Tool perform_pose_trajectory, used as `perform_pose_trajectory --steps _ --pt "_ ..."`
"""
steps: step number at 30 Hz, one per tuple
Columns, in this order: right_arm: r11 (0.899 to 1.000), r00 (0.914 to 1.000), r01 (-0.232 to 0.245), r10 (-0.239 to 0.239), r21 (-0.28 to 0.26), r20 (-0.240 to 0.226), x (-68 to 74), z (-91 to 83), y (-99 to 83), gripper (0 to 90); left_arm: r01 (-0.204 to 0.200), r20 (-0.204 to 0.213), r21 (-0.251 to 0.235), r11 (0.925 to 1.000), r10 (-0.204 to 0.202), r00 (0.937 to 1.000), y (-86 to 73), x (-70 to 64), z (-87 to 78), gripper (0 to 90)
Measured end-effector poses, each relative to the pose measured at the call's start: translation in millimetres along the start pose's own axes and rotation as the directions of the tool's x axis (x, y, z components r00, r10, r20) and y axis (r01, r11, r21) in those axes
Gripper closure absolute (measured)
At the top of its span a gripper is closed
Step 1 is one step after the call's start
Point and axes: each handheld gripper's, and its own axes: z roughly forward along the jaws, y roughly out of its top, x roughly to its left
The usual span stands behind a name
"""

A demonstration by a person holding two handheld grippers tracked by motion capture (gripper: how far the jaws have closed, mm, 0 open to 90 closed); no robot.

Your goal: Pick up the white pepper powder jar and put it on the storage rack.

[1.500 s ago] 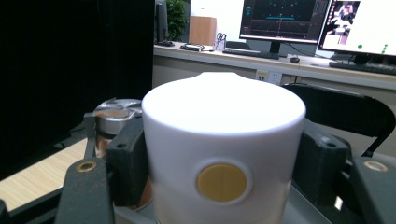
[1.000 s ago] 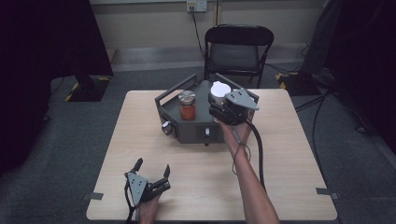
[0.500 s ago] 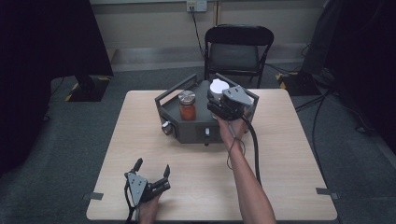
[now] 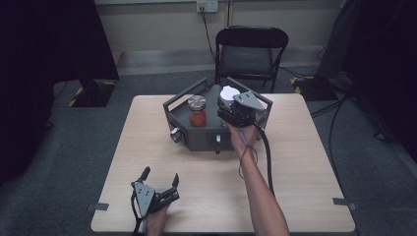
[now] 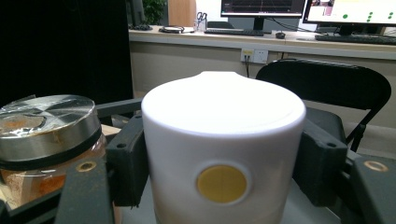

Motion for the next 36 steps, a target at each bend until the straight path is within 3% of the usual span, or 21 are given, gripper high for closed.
perform_pose_trajectory --steps 27,29,34,36 --pt "0.999 0.9994 -0.029 0.029 0.023 -0.021 -7.1 -1.3 4.2 29.5 0.000 0.000 0.000 1.0000 0.000 1.0000 0.0 0.0 0.0 0.1" --pt "1.000 0.9994 -0.022 0.022 0.005 -0.027 -6.9 -1.8 1.2 22.5 0.000 0.000 0.000 1.0000 0.000 1.0000 0.0 0.0 0.0 0.1" --pt "0.998 0.9998 0.014 -0.013 -0.057 0.018 2.0 -3.3 -7.2 1.5 0.000 0.000 0.000 1.0000 0.000 1.0000 0.0 0.0 0.0 0.1" --pt "0.997 0.9995 0.015 -0.013 -0.074 0.027 3.2 -4.0 -9.9 0.0 0.000 0.000 0.000 1.0000 0.000 1.0000 0.0 0.0 0.0 0.1"
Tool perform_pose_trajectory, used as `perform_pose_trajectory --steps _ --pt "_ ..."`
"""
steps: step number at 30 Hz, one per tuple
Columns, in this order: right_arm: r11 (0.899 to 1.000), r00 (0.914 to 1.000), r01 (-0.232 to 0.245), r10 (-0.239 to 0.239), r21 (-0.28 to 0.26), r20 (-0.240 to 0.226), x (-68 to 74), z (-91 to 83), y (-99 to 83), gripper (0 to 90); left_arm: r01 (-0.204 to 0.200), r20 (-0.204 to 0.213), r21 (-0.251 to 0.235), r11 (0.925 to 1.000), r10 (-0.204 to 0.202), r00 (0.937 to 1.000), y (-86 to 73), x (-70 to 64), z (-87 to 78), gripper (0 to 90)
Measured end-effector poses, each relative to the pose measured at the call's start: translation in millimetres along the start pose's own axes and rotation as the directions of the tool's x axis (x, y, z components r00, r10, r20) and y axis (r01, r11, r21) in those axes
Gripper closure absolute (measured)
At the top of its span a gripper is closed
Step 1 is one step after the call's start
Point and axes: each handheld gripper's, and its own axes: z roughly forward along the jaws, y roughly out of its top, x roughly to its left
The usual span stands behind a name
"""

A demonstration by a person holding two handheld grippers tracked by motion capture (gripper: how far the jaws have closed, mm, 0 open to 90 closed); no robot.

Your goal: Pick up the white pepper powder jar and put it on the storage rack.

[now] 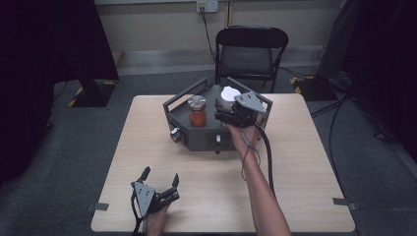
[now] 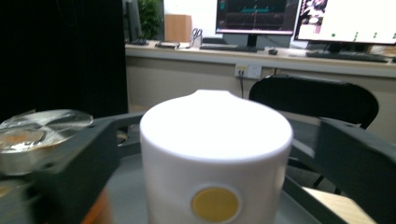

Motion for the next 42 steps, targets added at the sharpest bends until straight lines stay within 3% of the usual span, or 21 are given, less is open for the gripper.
perform_pose_trajectory --steps 17,42 --pt "1.000 0.9995 -0.019 0.019 -0.008 -0.025 -7.2 -9.1 0.8 0.0 0.000 0.000 0.000 1.0000 0.000 1.0000 0.0 0.0 0.0 0.1" --pt "0.998 0.9977 -0.030 0.027 -0.055 -0.062 -12.9 -42.4 -8.2 0.0 -0.001 0.000 0.001 1.0000 0.001 1.0000 0.1 0.1 0.0 0.1"
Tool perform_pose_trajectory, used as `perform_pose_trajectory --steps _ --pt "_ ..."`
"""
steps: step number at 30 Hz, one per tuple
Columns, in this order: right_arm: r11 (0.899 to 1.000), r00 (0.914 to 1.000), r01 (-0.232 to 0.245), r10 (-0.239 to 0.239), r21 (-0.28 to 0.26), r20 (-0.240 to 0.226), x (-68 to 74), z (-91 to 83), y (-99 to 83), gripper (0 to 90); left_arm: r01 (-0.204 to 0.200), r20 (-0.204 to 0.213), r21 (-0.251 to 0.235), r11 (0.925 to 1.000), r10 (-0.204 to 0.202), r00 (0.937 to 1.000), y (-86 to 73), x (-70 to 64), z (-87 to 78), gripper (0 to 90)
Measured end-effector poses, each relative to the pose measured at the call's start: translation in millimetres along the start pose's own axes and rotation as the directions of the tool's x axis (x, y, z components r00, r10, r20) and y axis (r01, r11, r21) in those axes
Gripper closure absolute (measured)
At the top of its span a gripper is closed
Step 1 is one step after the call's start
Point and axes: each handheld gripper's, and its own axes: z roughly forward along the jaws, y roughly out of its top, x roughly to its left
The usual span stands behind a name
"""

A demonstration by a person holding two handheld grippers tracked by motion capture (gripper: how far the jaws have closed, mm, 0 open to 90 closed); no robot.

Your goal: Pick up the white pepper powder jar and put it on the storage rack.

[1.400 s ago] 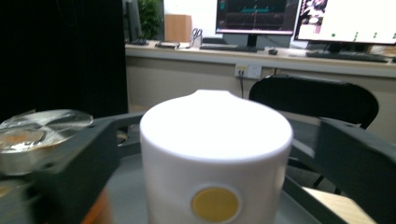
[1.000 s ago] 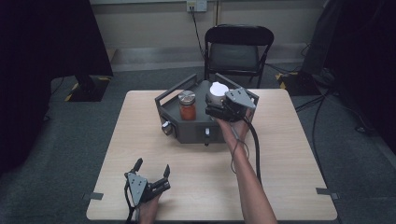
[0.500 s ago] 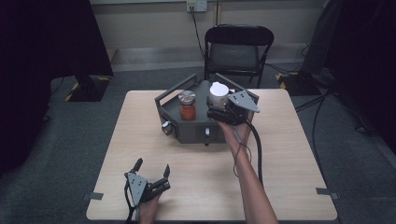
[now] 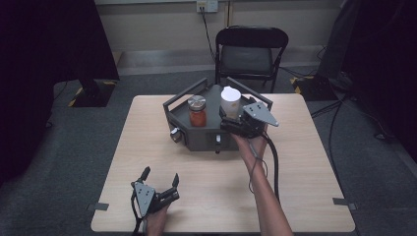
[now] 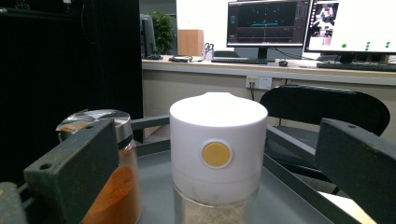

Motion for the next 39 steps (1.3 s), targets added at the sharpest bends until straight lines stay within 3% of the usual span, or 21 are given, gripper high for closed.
perform_pose_trajectory --steps 25,39 --pt "0.999 0.9999 0.003 -0.003 -0.033 -0.012 3.9 -45.7 -22.3 0.0 0.000 0.000 0.000 1.0000 0.000 1.0000 -0.1 -0.1 0.0 0.2" --pt "0.998 0.9996 0.018 -0.020 -0.063 -0.019 16.8 -75.2 -42.9 0.0 0.001 0.000 -0.001 1.0000 -0.001 1.0000 -0.2 -0.1 0.1 0.1"
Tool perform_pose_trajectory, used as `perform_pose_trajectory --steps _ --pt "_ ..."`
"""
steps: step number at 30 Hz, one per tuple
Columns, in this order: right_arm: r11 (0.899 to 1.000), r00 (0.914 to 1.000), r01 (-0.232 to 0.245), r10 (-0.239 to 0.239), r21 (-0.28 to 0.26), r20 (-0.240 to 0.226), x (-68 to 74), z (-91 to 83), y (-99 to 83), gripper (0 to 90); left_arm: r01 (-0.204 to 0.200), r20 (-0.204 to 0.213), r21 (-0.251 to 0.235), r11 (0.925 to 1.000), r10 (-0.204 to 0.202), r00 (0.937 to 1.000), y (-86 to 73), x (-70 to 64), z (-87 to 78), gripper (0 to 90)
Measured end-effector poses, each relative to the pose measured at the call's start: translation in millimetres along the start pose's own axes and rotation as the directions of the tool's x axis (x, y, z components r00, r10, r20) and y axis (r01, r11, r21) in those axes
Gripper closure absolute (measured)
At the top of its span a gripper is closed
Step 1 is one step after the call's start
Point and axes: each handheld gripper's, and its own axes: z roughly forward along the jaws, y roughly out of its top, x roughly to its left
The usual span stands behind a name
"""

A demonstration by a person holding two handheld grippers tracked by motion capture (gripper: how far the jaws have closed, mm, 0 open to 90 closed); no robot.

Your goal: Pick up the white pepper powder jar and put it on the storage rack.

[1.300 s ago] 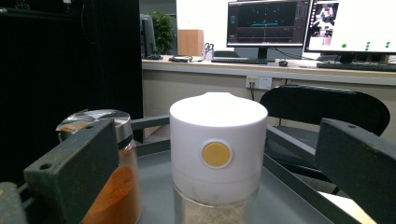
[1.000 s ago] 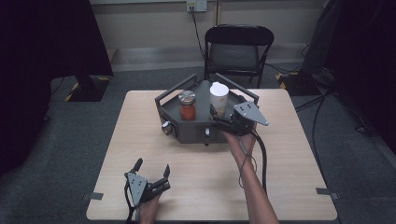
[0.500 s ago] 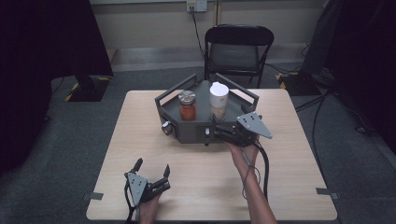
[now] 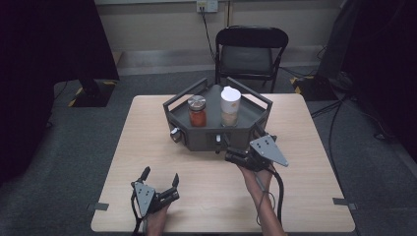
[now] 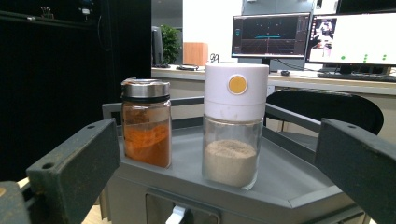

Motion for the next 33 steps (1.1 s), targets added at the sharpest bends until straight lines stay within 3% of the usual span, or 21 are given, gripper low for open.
perform_pose_trajectory --steps 21,33 --pt "1.000 0.9993 -0.005 0.005 -0.006 0.038 8.5 -34.5 -27.0 0.0 0.000 0.000 0.000 1.0000 0.000 1.0000 0.0 0.0 0.0 0.1" --pt "1.000 0.9979 -0.014 0.016 -0.023 0.063 10.2 -50.3 -55.3 0.0 0.000 0.000 0.000 1.0000 0.000 1.0000 0.0 0.0 0.0 0.1"
